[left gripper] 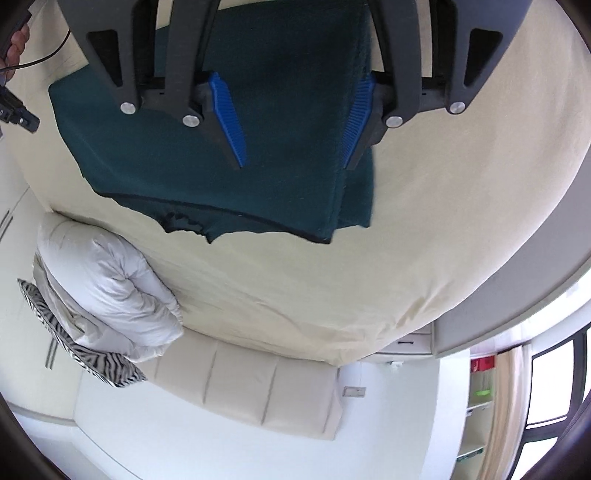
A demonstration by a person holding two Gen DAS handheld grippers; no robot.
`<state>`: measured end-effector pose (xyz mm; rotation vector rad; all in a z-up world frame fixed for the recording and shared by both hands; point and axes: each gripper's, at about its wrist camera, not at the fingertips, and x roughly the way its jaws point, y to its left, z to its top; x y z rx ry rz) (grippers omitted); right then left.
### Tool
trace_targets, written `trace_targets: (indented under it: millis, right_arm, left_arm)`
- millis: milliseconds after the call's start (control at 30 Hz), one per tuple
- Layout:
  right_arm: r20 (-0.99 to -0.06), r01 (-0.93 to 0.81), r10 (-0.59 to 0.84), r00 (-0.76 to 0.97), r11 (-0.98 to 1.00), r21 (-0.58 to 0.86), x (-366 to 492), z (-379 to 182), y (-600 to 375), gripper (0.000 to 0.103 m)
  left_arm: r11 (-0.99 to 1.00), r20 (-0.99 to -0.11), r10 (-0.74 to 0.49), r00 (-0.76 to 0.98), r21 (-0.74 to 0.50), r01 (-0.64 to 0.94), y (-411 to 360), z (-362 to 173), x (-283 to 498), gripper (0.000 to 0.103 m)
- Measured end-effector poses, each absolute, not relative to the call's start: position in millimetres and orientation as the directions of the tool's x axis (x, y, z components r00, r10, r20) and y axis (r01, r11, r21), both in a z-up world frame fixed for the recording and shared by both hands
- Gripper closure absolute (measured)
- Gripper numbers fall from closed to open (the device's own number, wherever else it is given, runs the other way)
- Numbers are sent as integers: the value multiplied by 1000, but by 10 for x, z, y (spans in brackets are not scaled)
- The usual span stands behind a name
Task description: Fold small clothes
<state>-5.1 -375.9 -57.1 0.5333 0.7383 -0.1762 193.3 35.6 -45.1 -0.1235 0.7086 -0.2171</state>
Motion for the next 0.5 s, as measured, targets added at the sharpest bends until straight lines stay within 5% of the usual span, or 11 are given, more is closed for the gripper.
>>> trace_targets:
  millis: [167, 233, 433, 500]
  right_arm:
    - [-656, 124, 285, 699, 855, 504, 397, -724, -3210, 80]
    - [-688, 131, 333, 645, 839, 529, 539, -975, -3152, 80]
    - [-644, 255, 285, 710, 748, 612, 224, -1171, -3779, 83]
    - [-633, 310, 215, 743, 729, 610, 73, -1082, -4053, 69]
  left_arm:
    - [974, -732, -214, 646, -112, 196, 3, -872, 2214, 45]
    - [964, -750, -265, 606, -204, 170, 197, -1064, 2330, 47]
    - [932, -718, -353, 600, -326, 158, 532, -1039, 2315, 69]
    - [931, -711, -345, 613, -342, 127, 557, -977, 2269, 64]
